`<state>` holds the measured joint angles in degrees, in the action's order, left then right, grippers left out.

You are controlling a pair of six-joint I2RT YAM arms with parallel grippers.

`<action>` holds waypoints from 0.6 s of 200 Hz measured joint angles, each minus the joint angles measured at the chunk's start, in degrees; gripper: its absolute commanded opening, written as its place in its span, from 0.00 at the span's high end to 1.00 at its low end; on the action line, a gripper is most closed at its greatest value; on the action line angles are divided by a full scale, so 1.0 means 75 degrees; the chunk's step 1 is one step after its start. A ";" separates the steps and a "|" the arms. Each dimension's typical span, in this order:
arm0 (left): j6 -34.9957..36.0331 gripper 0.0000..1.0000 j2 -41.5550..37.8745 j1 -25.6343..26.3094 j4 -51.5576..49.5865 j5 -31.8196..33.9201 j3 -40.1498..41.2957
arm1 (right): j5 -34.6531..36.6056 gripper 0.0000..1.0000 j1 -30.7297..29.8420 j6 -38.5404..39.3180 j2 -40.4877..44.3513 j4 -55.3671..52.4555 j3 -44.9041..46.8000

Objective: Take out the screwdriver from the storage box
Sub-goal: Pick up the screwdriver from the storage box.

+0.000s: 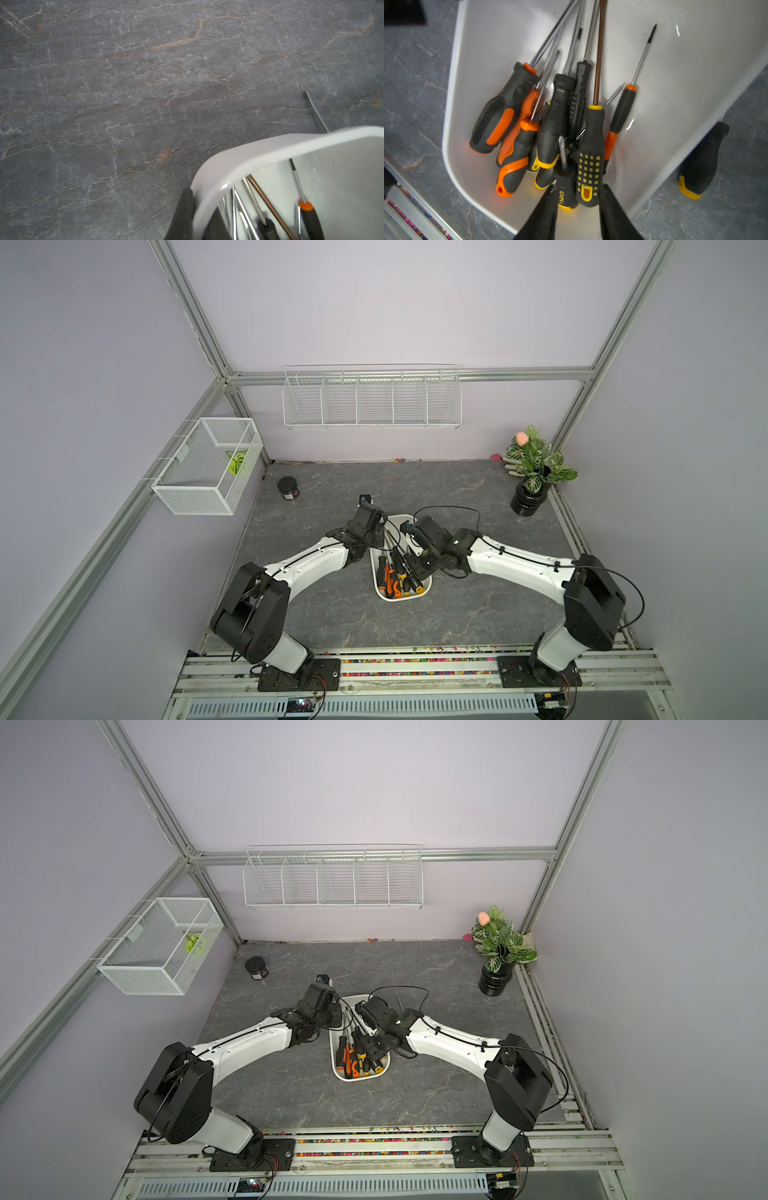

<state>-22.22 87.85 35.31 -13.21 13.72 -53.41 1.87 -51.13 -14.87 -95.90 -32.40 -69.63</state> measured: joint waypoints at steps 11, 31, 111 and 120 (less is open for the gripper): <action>0.0000 1.00 0.0000 0.0000 0.0000 0.0000 0.0000 | 0.0003 0.63 0.0003 0.0052 -0.0157 -0.0003 -0.0117; 0.0000 1.00 -0.0003 0.0000 0.0000 -0.0003 0.0000 | 0.0003 0.63 0.0032 0.0105 -0.0408 0.0003 -0.0259; -0.0029 1.00 -0.0044 0.0000 -0.0017 -0.0009 0.0038 | -0.0087 0.63 0.0455 0.0163 -0.0994 0.0102 -0.0577; -0.0029 1.00 -0.0044 0.0000 -0.0017 -0.0009 0.0038 | -0.0119 0.63 0.0490 0.0175 -0.1096 0.0128 -0.0679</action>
<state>-22.44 87.53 35.31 -13.34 13.65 -53.12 0.97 -47.46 -13.56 -104.12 -31.44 -74.72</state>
